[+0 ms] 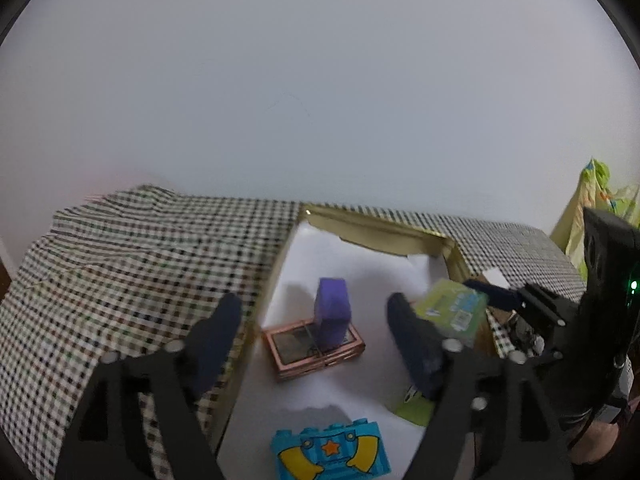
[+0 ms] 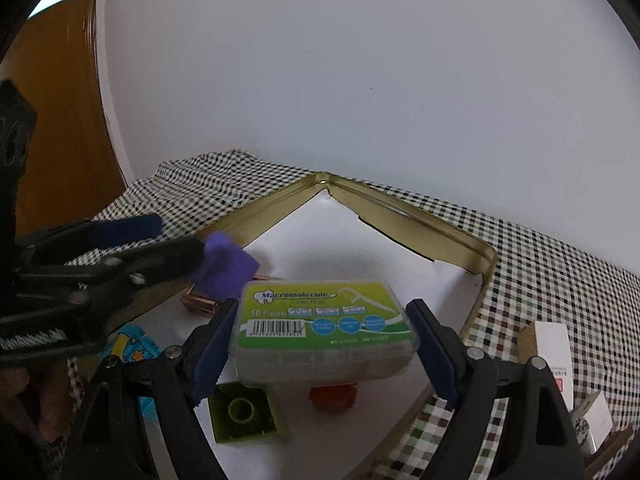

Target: Organize rigid objects

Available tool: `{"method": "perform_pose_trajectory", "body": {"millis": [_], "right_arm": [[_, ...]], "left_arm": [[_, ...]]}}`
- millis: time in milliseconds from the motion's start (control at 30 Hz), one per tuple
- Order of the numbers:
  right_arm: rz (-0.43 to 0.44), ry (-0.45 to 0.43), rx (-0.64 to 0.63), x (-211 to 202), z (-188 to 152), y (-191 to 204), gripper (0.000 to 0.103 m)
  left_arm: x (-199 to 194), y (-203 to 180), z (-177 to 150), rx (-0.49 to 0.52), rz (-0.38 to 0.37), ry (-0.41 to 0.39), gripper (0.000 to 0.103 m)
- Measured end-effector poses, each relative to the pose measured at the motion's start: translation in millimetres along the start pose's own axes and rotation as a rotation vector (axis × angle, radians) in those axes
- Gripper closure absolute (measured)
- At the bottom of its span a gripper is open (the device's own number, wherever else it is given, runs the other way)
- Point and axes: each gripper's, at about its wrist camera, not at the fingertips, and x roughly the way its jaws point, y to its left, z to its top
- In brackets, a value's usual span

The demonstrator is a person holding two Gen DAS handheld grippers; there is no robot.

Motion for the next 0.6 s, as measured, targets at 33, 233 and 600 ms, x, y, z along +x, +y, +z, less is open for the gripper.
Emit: {"method": "perform_pose_trajectory", "body": {"millis": [33, 233, 600], "right_arm": [[0.001, -0.008, 0.008, -4, -1, -2, 0.018], [-0.01, -0.057, 0.041, -32, -9, -15, 0.018], [-0.043, -0.128, 0.122, -75, -32, -53, 0.017]], "left_arm": [[-4, 1, 1, -0.007, 0.002, -0.013, 0.009], [-22, -7, 1, -0.052, -0.006, -0.056, 0.0], [-31, -83, -6, 0.045, -0.055, -0.085, 0.0]]}}
